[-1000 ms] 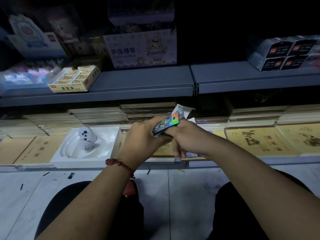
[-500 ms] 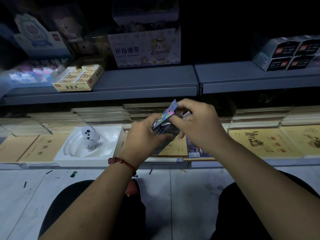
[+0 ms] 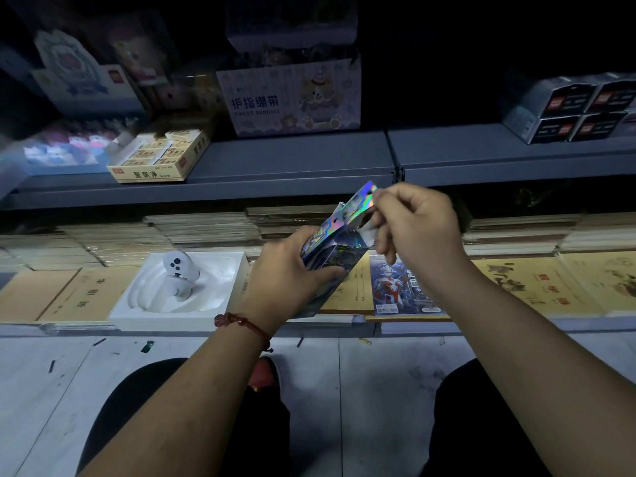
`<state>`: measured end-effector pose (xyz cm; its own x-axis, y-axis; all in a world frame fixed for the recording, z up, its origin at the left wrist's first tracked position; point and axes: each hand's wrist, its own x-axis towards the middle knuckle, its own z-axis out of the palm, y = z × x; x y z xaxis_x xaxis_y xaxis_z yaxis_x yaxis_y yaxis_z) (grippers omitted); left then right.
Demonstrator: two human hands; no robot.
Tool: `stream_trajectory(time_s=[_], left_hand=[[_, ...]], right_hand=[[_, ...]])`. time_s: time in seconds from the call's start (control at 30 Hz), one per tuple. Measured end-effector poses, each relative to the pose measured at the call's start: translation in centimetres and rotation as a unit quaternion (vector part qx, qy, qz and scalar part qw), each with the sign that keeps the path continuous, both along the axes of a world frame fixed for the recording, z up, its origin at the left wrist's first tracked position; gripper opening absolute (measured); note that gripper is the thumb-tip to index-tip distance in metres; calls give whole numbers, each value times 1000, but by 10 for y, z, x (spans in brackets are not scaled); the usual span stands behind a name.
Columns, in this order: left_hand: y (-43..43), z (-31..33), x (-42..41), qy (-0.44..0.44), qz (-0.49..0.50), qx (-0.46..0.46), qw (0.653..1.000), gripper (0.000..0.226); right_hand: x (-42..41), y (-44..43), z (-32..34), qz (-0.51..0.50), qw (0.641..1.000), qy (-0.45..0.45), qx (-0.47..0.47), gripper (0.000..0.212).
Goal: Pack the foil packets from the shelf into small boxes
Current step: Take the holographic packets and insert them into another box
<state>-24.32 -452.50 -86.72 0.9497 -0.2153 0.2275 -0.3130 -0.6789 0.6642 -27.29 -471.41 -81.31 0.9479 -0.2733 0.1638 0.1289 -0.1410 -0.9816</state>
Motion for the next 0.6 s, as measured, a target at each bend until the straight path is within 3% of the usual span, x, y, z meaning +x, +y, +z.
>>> stream_trajectory(time_s=[0.17, 0.37, 0.6], left_hand=[[-1, 2, -1, 3, -4, -9, 1000, 54], [-5, 5, -3, -12, -16, -23, 1000, 55], [-4, 5, -4, -20, -15, -28, 999, 55]], right_hand=[[4, -10, 0, -64, 994, -36, 82, 34], [1, 2, -2, 11, 997, 3, 79, 23], [-1, 12, 4, 37, 983, 42, 177, 30]])
